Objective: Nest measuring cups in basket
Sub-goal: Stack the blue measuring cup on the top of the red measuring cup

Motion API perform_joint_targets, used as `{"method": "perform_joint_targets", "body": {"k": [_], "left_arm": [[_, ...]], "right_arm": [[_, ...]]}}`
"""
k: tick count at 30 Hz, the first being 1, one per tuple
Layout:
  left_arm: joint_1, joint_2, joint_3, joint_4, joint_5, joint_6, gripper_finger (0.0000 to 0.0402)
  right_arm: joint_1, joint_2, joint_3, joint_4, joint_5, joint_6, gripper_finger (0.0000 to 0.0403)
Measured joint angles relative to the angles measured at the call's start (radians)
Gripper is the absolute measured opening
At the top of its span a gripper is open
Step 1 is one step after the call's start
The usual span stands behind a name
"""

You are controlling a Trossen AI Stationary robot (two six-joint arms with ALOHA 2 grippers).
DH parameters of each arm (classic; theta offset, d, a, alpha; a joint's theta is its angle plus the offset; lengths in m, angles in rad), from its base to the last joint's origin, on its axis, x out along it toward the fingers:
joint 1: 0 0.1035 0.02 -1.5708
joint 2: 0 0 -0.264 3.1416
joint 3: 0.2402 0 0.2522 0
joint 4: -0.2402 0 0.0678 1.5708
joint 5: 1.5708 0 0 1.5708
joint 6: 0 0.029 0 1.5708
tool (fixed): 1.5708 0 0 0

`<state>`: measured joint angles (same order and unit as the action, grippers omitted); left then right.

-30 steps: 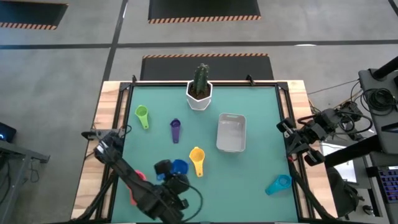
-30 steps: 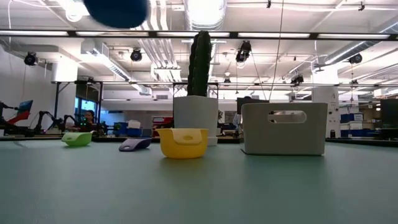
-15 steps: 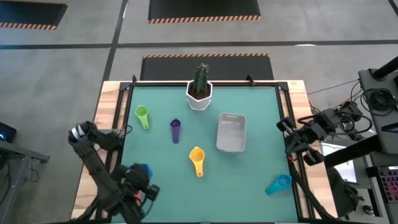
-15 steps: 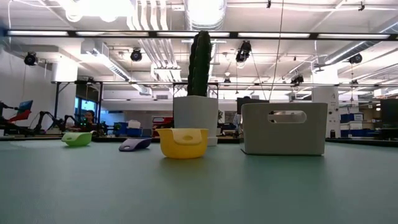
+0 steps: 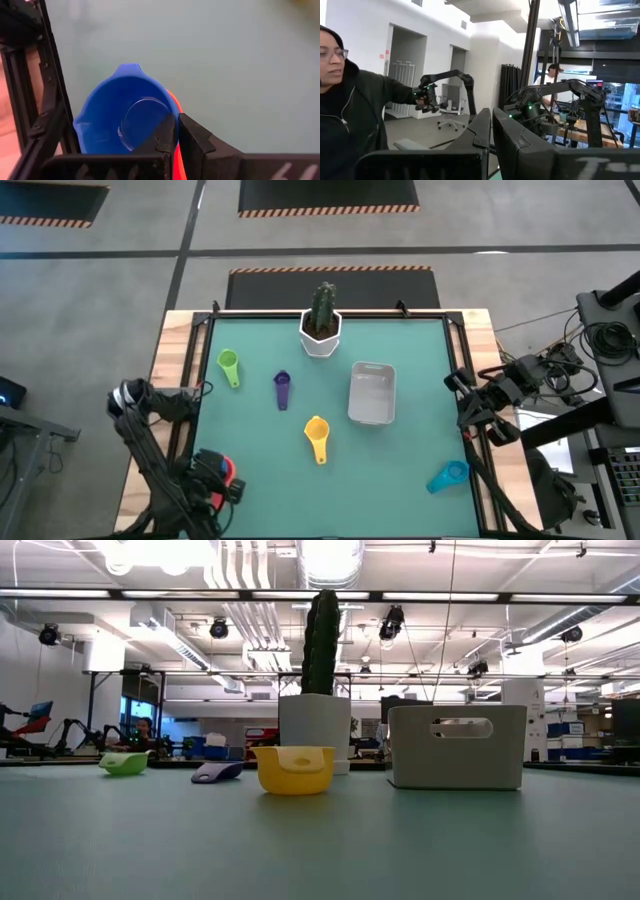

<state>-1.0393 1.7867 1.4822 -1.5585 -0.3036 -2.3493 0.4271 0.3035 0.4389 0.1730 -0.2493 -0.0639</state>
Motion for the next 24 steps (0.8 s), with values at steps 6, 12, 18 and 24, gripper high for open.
{"method": "perform_joint_targets", "body": {"k": [6,12,18,24], "left_arm": [[0.0,0.013,-0.006,0.003,0.008,-0.046,0.0],[0.0,0.034,-0.006,0.013,0.008,-0.046,0.0],[0.0,0.052,-0.006,0.027,0.008,-0.048,0.0],[0.005,0.068,-0.006,0.032,0.008,-0.049,0.0]], "right_arm": [[0.0,0.0,0.0,-0.003,0.0,0.001,0.0009],[0.0,0.0,0.0,-0.004,0.018,0.0,0.0009],[0.0,0.0,0.0,-0.003,0.018,0.0,0.0009],[0.0,0.0,0.0,-0.003,0.018,0.0,0.0009]]}}
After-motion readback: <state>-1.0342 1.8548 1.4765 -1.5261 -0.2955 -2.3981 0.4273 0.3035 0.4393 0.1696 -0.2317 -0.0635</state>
